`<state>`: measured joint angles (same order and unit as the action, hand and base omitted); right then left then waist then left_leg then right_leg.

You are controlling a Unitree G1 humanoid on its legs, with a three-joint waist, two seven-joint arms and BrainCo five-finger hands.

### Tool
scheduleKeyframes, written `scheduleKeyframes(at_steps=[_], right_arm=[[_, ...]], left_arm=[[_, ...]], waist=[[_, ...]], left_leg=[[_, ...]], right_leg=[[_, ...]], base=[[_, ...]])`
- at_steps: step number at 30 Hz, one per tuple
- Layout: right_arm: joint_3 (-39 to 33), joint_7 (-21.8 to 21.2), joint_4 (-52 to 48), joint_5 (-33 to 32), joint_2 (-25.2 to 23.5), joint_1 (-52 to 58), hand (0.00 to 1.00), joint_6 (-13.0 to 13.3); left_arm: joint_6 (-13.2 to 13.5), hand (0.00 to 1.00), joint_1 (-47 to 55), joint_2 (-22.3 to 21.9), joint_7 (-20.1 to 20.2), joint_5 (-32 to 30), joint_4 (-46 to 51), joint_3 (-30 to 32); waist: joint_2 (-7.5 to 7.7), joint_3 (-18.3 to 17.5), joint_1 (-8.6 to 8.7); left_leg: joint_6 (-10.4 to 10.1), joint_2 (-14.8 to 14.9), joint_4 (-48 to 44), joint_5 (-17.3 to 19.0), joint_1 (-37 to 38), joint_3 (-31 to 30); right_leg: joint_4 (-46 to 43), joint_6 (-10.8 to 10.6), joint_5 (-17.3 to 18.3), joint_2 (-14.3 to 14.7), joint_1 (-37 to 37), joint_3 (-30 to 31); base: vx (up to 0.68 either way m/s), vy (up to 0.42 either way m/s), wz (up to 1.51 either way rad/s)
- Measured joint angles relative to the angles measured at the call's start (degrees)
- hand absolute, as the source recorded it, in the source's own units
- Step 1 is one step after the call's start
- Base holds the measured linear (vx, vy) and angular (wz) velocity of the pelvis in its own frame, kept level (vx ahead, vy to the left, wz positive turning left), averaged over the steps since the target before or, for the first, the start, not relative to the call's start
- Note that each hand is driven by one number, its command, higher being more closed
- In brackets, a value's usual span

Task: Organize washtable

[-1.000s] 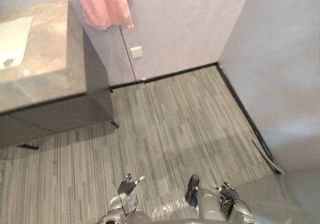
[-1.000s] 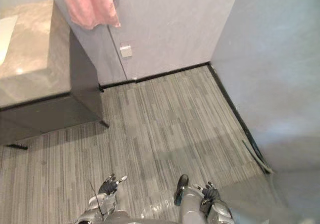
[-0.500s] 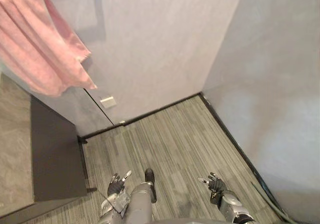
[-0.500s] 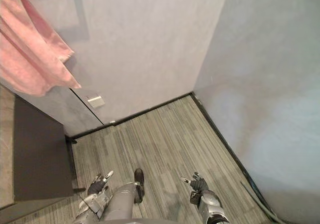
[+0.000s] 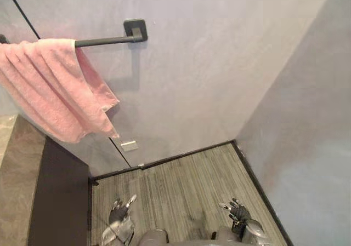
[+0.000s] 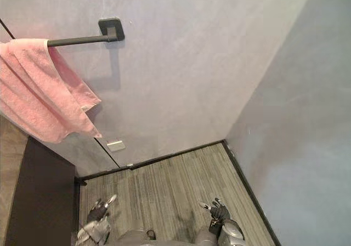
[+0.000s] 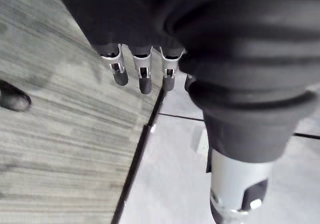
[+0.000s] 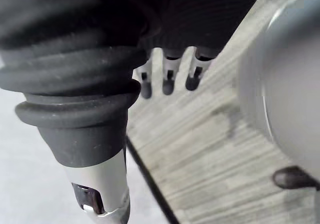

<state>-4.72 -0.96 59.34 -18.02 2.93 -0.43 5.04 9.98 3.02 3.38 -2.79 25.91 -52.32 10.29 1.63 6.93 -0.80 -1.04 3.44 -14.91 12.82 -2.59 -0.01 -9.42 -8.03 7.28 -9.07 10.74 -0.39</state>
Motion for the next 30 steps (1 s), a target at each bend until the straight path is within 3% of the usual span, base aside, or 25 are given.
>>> scheduleKeyframes(at_steps=[1,2,4,5,7,8,10,11,12,13,15,17,18,20,21,22,23,24,26,28,30], right_arm=[[0.0,-0.3,0.0,0.0,-0.1,0.8,0.00,0.1],[0.1,-0.4,0.2,0.0,0.6,0.9,0.00,0.0],[0.2,-0.4,-0.1,0.1,1.7,0.1,0.00,0.0],[0.2,-0.5,-0.3,0.1,1.9,-0.2,0.00,0.1],[-0.4,-0.3,-0.5,0.1,2.6,0.4,0.00,0.2],[-1.0,-0.3,-0.5,0.1,2.7,0.7,0.00,0.2],[-3.1,0.1,-0.8,-0.7,3.7,0.8,0.00,1.1],[-3.7,0.1,-1.2,-0.9,3.9,0.8,0.00,1.2],[-3.9,0.3,-1.8,-1.3,4.6,0.8,0.00,1.2],[-4.0,0.4,-1.8,-1.4,4.7,0.8,0.00,1.2],[-4.5,0.8,-1.8,-1.6,4.0,1.2,0.00,1.1],[-4.7,0.8,-1.6,-1.6,1.8,1.9,0.00,0.7],[-4.8,0.7,-1.6,-1.7,1.5,1.9,0.00,0.7],[-4.8,0.7,-1.7,-1.7,1.3,1.7,0.00,0.8],[-4.8,0.7,-1.6,-1.7,1.7,1.2,0.00,0.8],[-4.7,0.7,-1.2,-1.7,2.2,0.7,0.00,0.9],[-4.4,0.8,-0.8,-1.7,2.7,0.6,0.00,0.9],[-4.2,0.7,0.1,-1.7,3.5,0.1,0.00,0.9],[-4.3,0.4,1.1,-1.7,2.4,0.9,0.00,0.6],[-4.4,-0.4,1.3,-1.7,1.9,1.7,0.00,0.0],[-5.4,-0.4,1.3,-3.7,1.7,2.9,0.00,-0.2]], left_arm=[[0.0,0.00,0.0,0.3,-0.3,0.0,0.0,-1.1],[-0.1,0.00,-0.2,-0.4,-0.3,0.0,-0.2,-1.2],[-0.1,0.00,0.7,-2.8,-0.1,0.0,0.0,-1.3],[-0.2,0.00,0.7,-3.2,-0.1,0.0,-0.1,-1.4],[-0.3,0.00,0.2,-4.3,0.1,0.4,-0.1,-2.5],[-0.3,0.00,0.1,-4.3,0.2,0.4,-0.1,-3.1],[-0.3,0.00,0.5,-4.5,0.3,0.4,0.0,-4.3],[-0.3,0.00,0.5,-4.5,0.3,0.4,0.0,-4.4],[-0.2,0.00,0.5,-4.4,0.2,0.4,0.0,-4.2],[-0.2,0.00,0.5,-4.4,0.2,0.4,0.0,-4.1],[-0.1,0.00,0.1,-3.1,0.1,0.4,0.0,-3.0],[-0.2,0.00,-0.5,-0.8,0.0,0.4,0.0,-1.1],[-0.2,0.00,-0.1,-0.5,-0.1,0.4,-0.1,-0.3],[-0.1,0.00,1.2,0.2,-0.8,0.6,-0.9,2.4],[-0.1,0.00,1.8,0.2,-1.1,0.7,-1.8,3.3],[-0.2,0.00,2.5,-0.1,-1.1,0.8,-2.8,3.3],[-0.2,0.00,2.8,-0.3,-1.1,1.0,-3.0,3.3],[-0.1,0.00,3.0,-0.2,-1.0,1.1,-3.1,3.2],[-0.1,0.00,2.9,0.9,-0.9,1.1,-3.6,2.6],[-0.2,0.00,2.9,1.7,-0.8,0.4,-5.0,0.8],[-0.2,0.00,2.6,1.9,-0.8,0.2,-5.2,-1.7]], waist=[[0.36,-0.2,0.12],[-0.38,-0.2,0.06],[-2.99,-0.5,-0.09],[-3.41,-0.4,0.10],[-2.92,0.5,0.04],[-2.42,0.8,-0.05],[-2.84,0.5,0.11],[-3.12,0.3,0.00],[-3.84,0.1,0.04],[-3.89,0.1,0.04],[-3.02,-0.2,0.22],[-0.22,0.0,-0.09],[0.12,-0.1,-0.10],[0.74,-0.1,-0.25],[0.14,-0.1,-0.23],[-1.58,-0.8,-0.16],[-2.30,-1.1,-0.17],[-2.75,-1.4,-0.15],[-1.32,-1.9,-0.14],[-1.56,-1.8,0.12],[-1.95,-1.7,0.21]], left_leg=[[-2.4,0.6,-1.8,1.6,0.3,-2.3],[-3.1,1.6,-2.5,2.2,0.6,-2.9],[-4.9,5.6,-5.0,1.4,0.2,-3.5],[-5.6,6.2,-5.7,0.9,0.0,-3.7],[-10.1,8.0,-12.5,-2.8,-2.0,-1.9],[-9.8,8.5,-13.6,-3.0,-2.2,-0.3],[-8.5,12.4,-13.4,-2.9,-2.2,11.9],[-7.3,13.0,-12.1,-3.6,-2.3,13.6],[-4.7,13.8,-8.0,-5.8,-3.4,15.9],[-4.7,13.8,-7.5,-5.8,-3.4,15.9],[-4.7,11.4,-2.9,-5.7,-2.6,15.5],[-4.7,10.2,-5.6,-5.7,-5.0,14.8],[-4.7,10.1,-6.8,-5.7,-5.6,14.8],[-4.8,9.7,-11.7,-4.1,-6.8,14.7],[-4.7,10.9,-14.1,-2.1,-7.7,14.1],[-6.9,12.3,-14.5,-0.7,-7.7,12.4],[-8.0,12.1,-14.4,1.2,-7.2,12.2],[-6.4,11.4,-13.9,4.6,-6.2,13.4],[-4.5,9.5,-15.4,6.4,-5.5,16.2],[-3.4,8.3,-15.9,7.7,-5.4,18.0],[-2.4,7.3,-13.5,7.3,-4.2,19.2]], right_leg=[[0.1,0.4,-8.4,1.2,-0.3,1.8],[-1.4,0.9,-7.5,2.1,-0.5,1.3],[-5.6,4.0,-3.7,4.7,-0.8,-2.8],[-5.7,4.5,-3.3,5.1,-1.4,-4.0],[-2.4,5.7,-2.6,5.1,-7.9,-8.4],[-1.5,5.9,-2.5,5.0,-9.5,-8.9],[1.7,5.9,-2.5,5.0,-13.6,-11.0],[2.1,5.9,-2.5,5.0,-13.6,-11.1],[2.9,5.9,-2.5,4.9,-13.5,-11.4],[3.0,5.9,-2.5,4.9,-13.4,-11.4],[4.3,4.7,-2.6,3.5,-13.3,-12.5],[5.9,3.5,-3.0,2.0,-13.5,-13.6],[5.9,3.3,-3.1,1.6,-13.6,-13.6],[5.5,2.8,-3.4,-0.1,-13.9,-12.0],[5.4,2.0,-3.4,0.0,-13.8,-11.0],[5.1,0.8,-3.6,0.1,-13.5,-9.6],[5.0,0.0,-3.8,-0.3,-13.1,-8.6],[4.8,-1.3,-4.0,-1.1,-12.8,-7.6],[3.8,-3.0,-5.0,-3.8,-11.7,-6.3],[-1.7,-2.2,-7.6,-5.2,-7.9,-5.9],[-8.2,1.2,-9.8,-5.4,-3.8,-5.9]], base=[[0.37,-0.346,1.07],[0.48,-0.389,0.76],[0.36,-0.293,0.46],[0.28,-0.299,0.70],[0.28,-0.279,0.84],[0.21,-0.182,0.63],[0.14,-0.084,0.36],[0.10,0.015,0.17],[0.06,0.055,0.04],[0.07,0.140,0.23],[0.06,0.151,0.41],[0.03,0.114,0.33],[0.01,0.126,0.00],[0.00,0.179,-0.28],[-0.01,0.296,-0.50],[0.00,0.301,-0.54],[0.02,0.420,-0.50],[0.01,0.398,-0.47],[-0.01,0.320,-0.41],[-0.10,0.314,-0.38],[-0.08,0.316,-0.27]])
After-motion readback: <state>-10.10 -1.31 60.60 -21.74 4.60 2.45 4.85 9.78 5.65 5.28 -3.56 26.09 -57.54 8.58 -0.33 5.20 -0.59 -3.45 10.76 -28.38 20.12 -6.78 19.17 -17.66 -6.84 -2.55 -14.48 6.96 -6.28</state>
